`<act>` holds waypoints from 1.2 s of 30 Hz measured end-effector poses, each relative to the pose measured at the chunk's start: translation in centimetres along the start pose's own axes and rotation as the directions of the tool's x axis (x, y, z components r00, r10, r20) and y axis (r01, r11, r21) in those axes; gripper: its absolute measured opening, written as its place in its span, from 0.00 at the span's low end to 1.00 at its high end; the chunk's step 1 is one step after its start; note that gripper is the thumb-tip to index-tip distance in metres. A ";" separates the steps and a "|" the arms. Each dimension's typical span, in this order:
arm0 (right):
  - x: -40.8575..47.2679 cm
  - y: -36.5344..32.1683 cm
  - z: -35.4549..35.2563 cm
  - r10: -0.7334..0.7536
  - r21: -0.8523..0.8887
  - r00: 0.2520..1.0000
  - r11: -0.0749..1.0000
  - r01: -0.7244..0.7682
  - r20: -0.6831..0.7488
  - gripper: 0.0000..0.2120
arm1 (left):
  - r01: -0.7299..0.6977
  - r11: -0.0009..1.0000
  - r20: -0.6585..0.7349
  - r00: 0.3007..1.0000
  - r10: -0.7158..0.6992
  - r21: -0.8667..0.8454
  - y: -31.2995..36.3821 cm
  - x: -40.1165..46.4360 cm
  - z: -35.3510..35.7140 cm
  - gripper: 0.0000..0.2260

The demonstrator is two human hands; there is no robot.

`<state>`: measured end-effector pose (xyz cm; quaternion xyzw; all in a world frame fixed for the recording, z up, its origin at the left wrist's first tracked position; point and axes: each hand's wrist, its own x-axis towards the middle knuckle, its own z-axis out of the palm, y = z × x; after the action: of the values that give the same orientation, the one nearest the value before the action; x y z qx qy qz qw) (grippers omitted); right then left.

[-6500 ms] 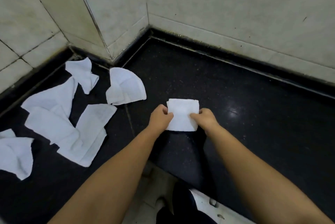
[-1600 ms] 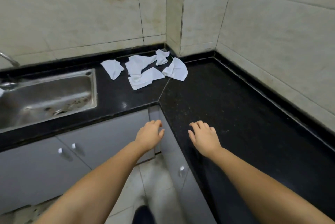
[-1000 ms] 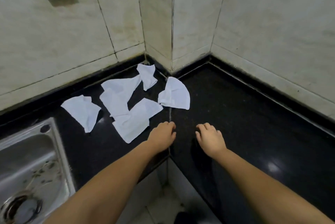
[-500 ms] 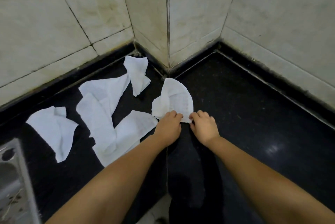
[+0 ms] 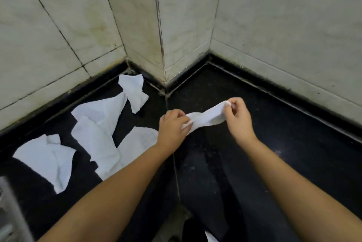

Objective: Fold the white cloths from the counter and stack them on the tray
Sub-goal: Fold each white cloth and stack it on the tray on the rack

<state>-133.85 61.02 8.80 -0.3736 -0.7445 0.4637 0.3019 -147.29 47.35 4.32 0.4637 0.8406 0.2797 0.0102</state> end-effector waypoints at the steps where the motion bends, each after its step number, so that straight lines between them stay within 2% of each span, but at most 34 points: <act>1: -0.2 -0.5 -1.0 -0.003 0.039 0.999 0.999 0.005 -0.043 0.04 | -0.030 0.999 -0.029 0.999 0.029 -0.024 0.4 0.0 -0.6 0.12; 3: -0.9 -1.4 -3.1 -0.014 0.103 0.994 0.994 0.025 -0.106 0.04 | -0.080 0.992 -0.067 0.995 0.074 -0.095 1.4 0.1 -1.8 0.15; 6: -1.9 -2.2 -6.1 -0.038 0.145 0.983 0.987 0.065 -0.182 0.05 | -0.095 0.963 -0.017 0.995 0.094 -0.253 3.3 0.0 -3.9 0.16; 9: -2.4 -2.2 -8.4 -0.003 0.173 0.969 0.984 0.047 -0.246 0.06 | -0.012 0.890 0.113 0.991 0.071 -0.456 4.9 0.2 -5.7 0.12; 12: -1.9 -1.9 -10.0 0.078 0.225 0.950 0.974 -0.008 -0.302 0.07 | 0.096 0.839 0.215 0.976 0.026 -0.536 5.4 1.4 -6.4 0.09; 16: -0.2 -1.5 -11.7 0.173 0.283 0.931 0.956 -0.080 -0.320 0.08 | 0.214 0.737 0.229 0.970 -0.083 -0.642 6.6 3.4 -7.0 0.08; 20: 0.8 -1.8 -12.8 0.189 0.376 0.947 0.923 -0.080 -0.261 0.08 | 0.234 0.668 0.216 0.970 -0.111 -0.706 7.1 4.7 -7.2 0.14; 23: -0.3 -0.9 -12.6 0.170 0.380 0.961 0.922 -0.076 -0.219 0.10 | 0.242 0.677 0.247 0.965 -0.090 -0.695 5.2 3.7 -6.0 0.18; 26: -3.3 2.0 -11.7 0.182 0.259 0.972 0.956 -0.140 -0.147 0.11 | 0.319 0.692 0.332 0.936 -0.120 -0.648 3.2 0.4 -4.5 0.09; 28: -6.0 4.7 -10.8 0.240 0.173 0.969 0.958 -0.228 -0.054 0.09 | 0.379 0.702 0.404 0.904 -0.140 -0.603 1.6 -2.4 -3.1 0.06; 33: -12.4 10.8 -8.9 0.431 0.001 0.884 0.899 -0.438 0.183 0.08 | 0.455 0.815 0.644 0.753 -0.136 -0.359 -2.1 -8.4 0.6 0.05; 36: -12.6 11.7 -8.5 0.467 -0.102 0.854 0.884 -0.456 0.228 0.07 | 0.440 0.847 0.654 0.740 -0.154 -0.298 -2.7 -9.2 1.4 0.08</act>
<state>-117.05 57.90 0.06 -0.4871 -0.6751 0.5485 0.0788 -143.81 39.67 -0.40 0.3698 0.7722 0.2899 0.4278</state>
